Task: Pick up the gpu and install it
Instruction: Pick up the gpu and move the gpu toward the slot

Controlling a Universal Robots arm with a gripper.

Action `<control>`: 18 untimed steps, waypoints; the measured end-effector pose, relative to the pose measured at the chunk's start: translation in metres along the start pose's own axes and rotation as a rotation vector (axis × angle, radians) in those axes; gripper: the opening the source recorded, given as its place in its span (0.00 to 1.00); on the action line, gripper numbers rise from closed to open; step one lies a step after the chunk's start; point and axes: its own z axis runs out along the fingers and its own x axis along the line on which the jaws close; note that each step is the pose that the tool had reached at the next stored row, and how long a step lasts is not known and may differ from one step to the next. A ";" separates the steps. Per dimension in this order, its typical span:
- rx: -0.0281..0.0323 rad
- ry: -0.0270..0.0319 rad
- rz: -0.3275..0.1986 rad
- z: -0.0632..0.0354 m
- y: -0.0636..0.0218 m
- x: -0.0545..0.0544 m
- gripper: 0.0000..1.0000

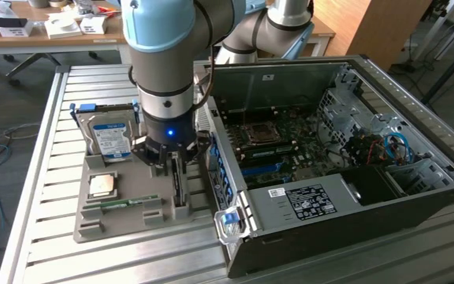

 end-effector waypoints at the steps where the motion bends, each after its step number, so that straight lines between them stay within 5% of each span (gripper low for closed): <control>1: 0.0001 0.0001 0.000 0.0004 0.0000 0.000 0.42; 18: 0.0035 0.0004 0.000 0.0027 -0.0028 0.000 0.42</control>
